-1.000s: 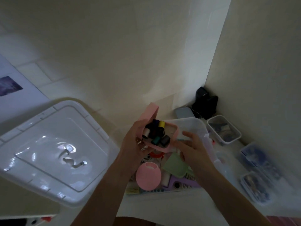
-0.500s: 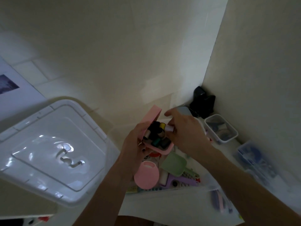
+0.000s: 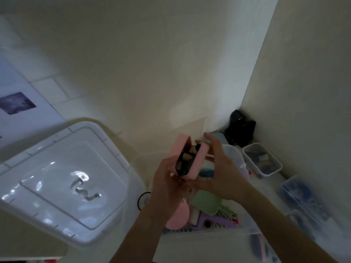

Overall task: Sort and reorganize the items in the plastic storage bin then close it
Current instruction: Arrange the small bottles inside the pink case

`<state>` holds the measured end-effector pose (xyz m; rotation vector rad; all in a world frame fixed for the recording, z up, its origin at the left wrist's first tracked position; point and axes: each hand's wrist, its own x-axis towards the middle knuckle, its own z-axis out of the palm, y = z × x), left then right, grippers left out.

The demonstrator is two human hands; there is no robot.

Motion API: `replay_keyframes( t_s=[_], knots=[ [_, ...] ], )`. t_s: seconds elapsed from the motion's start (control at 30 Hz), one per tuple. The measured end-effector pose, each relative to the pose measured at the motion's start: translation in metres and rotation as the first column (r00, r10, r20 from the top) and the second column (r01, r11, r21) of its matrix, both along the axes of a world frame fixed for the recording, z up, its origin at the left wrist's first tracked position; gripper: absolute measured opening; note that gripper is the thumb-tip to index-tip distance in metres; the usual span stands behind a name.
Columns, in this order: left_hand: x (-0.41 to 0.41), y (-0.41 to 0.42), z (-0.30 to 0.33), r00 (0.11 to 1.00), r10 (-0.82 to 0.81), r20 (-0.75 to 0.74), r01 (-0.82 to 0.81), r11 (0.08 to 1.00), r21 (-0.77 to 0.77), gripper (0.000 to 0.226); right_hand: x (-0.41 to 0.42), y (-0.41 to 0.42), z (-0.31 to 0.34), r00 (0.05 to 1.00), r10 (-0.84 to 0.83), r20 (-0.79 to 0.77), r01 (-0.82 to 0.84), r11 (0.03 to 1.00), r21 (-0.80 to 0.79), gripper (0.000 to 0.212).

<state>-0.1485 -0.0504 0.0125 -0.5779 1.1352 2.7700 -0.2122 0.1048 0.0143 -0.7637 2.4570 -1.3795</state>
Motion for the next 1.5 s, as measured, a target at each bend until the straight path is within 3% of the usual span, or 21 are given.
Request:
replay_keyframes(
  t_s=[0.13, 0.23, 0.3, 0.37, 0.43, 0.53, 0.63, 0.77, 0.93, 1.07, 1.17, 1.2, 1.23, 1.3, 1.33, 1.4, 1.5],
  knots=[
    [0.006, 0.009, -0.016, 0.996, -0.093, -0.009, 0.093, 0.985, 0.146, 0.069, -0.02, -0.014, 0.024, 0.965, 0.131, -0.226, -0.074, 0.967, 0.242, 0.113],
    [0.009, 0.01, -0.028, 0.993, -0.114, -0.008, 0.111, 0.955, 0.276, 0.072, -0.038, -0.02, 0.036, 0.939, 0.325, -0.113, -0.249, 0.87, 0.426, 0.113],
    [0.01, 0.008, -0.035, 0.992, -0.128, 0.02, 0.119, 0.957, 0.266, 0.07, -0.048, -0.022, 0.04, 0.91, 0.413, -0.021, -0.339, 0.775, 0.533, 0.11],
    [0.01, 0.001, -0.046, 0.987, -0.163, -0.006, 0.156, 0.932, 0.326, 0.065, -0.05, -0.024, 0.04, 0.885, 0.465, 0.016, -0.38, 0.703, 0.601, 0.108],
    [0.01, -0.003, -0.042, 0.989, -0.147, 0.011, 0.136, 0.939, 0.315, 0.06, -0.049, -0.028, 0.037, 0.886, 0.462, 0.038, -0.386, 0.69, 0.612, 0.103],
    [0.005, -0.003, -0.034, 0.994, -0.108, -0.007, 0.104, 0.94, 0.325, 0.064, -0.047, -0.033, 0.043, 0.873, 0.468, 0.134, -0.469, 0.733, 0.492, 0.095],
    [0.003, -0.003, -0.029, 0.999, -0.04, -0.028, 0.046, 0.964, 0.263, 0.057, -0.049, -0.028, 0.06, 0.864, 0.492, 0.107, -0.48, 0.742, 0.468, 0.098],
    [0.001, -0.007, -0.022, 0.995, -0.042, -0.087, 0.063, 0.967, 0.248, 0.055, -0.053, -0.015, 0.07, 0.86, 0.48, 0.172, -0.509, 0.828, 0.235, 0.098],
    [-0.002, -0.012, -0.017, 0.995, -0.062, -0.073, 0.079, 0.963, 0.258, 0.077, -0.057, -0.005, 0.069, 0.837, 0.473, 0.275, -0.494, 0.869, 0.007, 0.099],
    [-0.006, -0.01, -0.016, 0.993, -0.058, -0.105, 0.093, 0.926, 0.365, 0.081, -0.054, -0.003, 0.069, 0.833, 0.477, 0.281, -0.481, 0.875, -0.056, 0.097],
    [-0.006, -0.008, -0.024, 0.997, 0.025, -0.071, 0.01, 0.894, 0.448, 0.084, -0.052, -0.001, 0.073, 0.826, 0.465, 0.318, -0.432, 0.885, -0.173, 0.098],
    [-0.011, -0.009, -0.027, 0.998, 0.068, -0.014, -0.048, 0.822, 0.568, 0.084, -0.051, 0.001, 0.072, 0.822, 0.467, 0.326, -0.416, 0.883, -0.215, 0.099],
    [-0.012, -0.011, -0.027, 0.996, 0.038, -0.079, 0.019, 0.788, 0.615, 0.082, -0.051, 0.002, 0.071, 0.816, 0.466, 0.342, -0.396, 0.881, -0.258, 0.099],
    [-0.012, -0.008, -0.026, 0.994, 0.065, -0.092, -0.013, 0.879, 0.476, 0.068, -0.05, 0.004, 0.066, 0.806, 0.457, 0.375, -0.358, 0.882, -0.305, 0.098],
    [-0.006, -0.004, -0.02, 0.986, 0.074, -0.149, -0.024, 0.948, 0.316, 0.06, -0.049, 0.005, 0.064, 0.807, 0.452, 0.379, -0.354, 0.885, -0.301, 0.097],
    [-0.007, -0.004, -0.019, 0.988, 0.014, -0.153, 0.046, 0.922, 0.385, 0.043, -0.049, 0.007, 0.059, 0.815, 0.441, 0.375, -0.34, 0.889, -0.306, 0.098],
    [-0.005, -0.002, -0.01, 0.978, 0.027, -0.205, 0.04, 0.947, 0.318, 0.045, -0.048, 0.009, 0.053, 0.805, 0.437, 0.402, -0.302, 0.884, -0.357, 0.1]
  ],
)
